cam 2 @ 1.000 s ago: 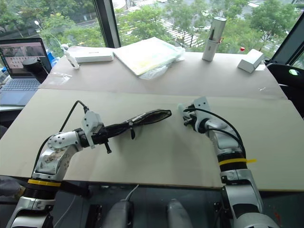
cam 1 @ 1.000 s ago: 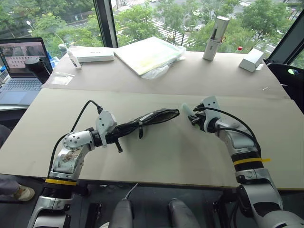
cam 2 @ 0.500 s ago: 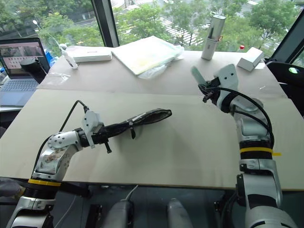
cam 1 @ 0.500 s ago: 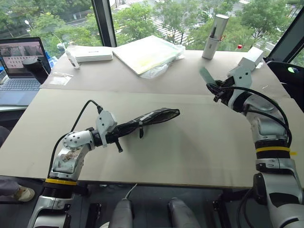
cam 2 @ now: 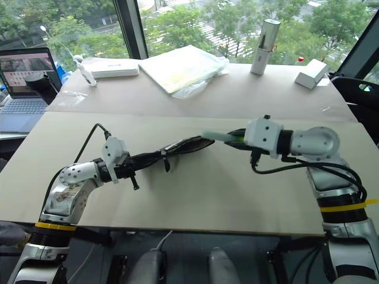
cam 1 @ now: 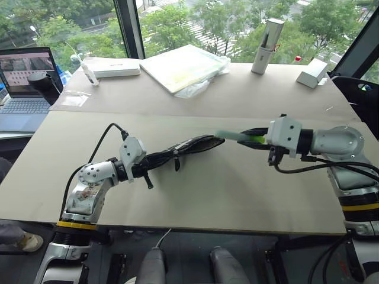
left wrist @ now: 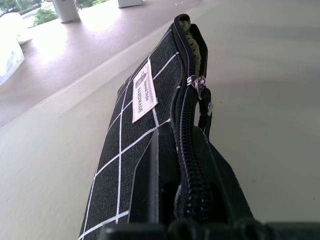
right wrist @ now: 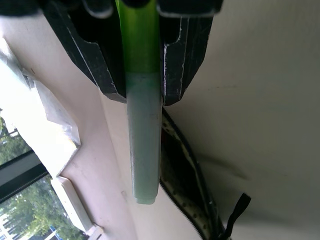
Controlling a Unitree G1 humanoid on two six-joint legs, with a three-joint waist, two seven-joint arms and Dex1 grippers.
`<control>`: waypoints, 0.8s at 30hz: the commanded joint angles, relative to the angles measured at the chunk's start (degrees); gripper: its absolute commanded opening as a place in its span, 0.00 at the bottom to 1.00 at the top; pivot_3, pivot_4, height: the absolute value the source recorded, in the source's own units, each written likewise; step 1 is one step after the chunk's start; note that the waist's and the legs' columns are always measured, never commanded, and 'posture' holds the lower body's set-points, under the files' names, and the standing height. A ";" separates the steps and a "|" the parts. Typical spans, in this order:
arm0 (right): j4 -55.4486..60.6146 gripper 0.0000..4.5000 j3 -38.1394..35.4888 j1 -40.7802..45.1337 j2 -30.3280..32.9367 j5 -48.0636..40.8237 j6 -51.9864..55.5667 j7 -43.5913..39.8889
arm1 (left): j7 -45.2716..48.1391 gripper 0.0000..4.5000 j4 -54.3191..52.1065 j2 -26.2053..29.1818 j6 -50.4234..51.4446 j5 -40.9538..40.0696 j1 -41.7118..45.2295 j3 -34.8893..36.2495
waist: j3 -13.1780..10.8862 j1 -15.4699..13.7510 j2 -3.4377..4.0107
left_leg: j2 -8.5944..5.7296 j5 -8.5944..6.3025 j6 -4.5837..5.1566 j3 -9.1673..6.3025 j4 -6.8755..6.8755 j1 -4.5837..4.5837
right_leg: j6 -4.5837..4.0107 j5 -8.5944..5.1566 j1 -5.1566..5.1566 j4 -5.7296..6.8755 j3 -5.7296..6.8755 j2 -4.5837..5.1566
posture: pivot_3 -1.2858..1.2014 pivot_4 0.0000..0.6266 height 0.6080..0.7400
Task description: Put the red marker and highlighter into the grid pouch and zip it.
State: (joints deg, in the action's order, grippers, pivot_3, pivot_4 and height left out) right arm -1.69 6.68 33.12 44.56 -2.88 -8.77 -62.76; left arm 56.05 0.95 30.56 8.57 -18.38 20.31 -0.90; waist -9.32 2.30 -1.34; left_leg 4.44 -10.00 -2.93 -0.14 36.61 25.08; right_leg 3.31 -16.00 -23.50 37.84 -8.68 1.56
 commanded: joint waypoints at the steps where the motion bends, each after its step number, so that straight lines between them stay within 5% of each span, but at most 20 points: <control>1: 1.07 0.12 0.97 0.85 0.16 2.55 -4.91 0.96 | 0.39 0.00 -0.93 -0.08 -0.42 -0.95 1.42 0.51 | 0.00 -0.13 0.00 | 0.00 0.00 0.00 0.00 0.00 0.00 | 0.00 0.00 0.01 0.00 0.00 0.00 | 0.52 0.24 0.99; 24: -5.84 0.12 1.96 6.32 2.97 7.42 -9.16 1.84 | 1.05 0.00 -0.40 -0.95 -0.69 -0.53 0.98 0.03 | 0.00 -0.15 0.00 | 0.00 0.00 0.00 0.00 0.02 0.00 | -0.01 0.01 0.02 0.00 0.00 0.00 | 0.52 0.24 0.99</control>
State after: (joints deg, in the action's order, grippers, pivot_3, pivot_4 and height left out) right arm -7.55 9.70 37.88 46.91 3.77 -16.72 -61.60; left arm 56.99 1.01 29.70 8.59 -18.34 20.75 -1.19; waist -9.33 2.14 -1.33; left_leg 4.44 -10.00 -2.93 -0.14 36.63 25.08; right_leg 3.30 -16.00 -23.48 37.84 -8.68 1.56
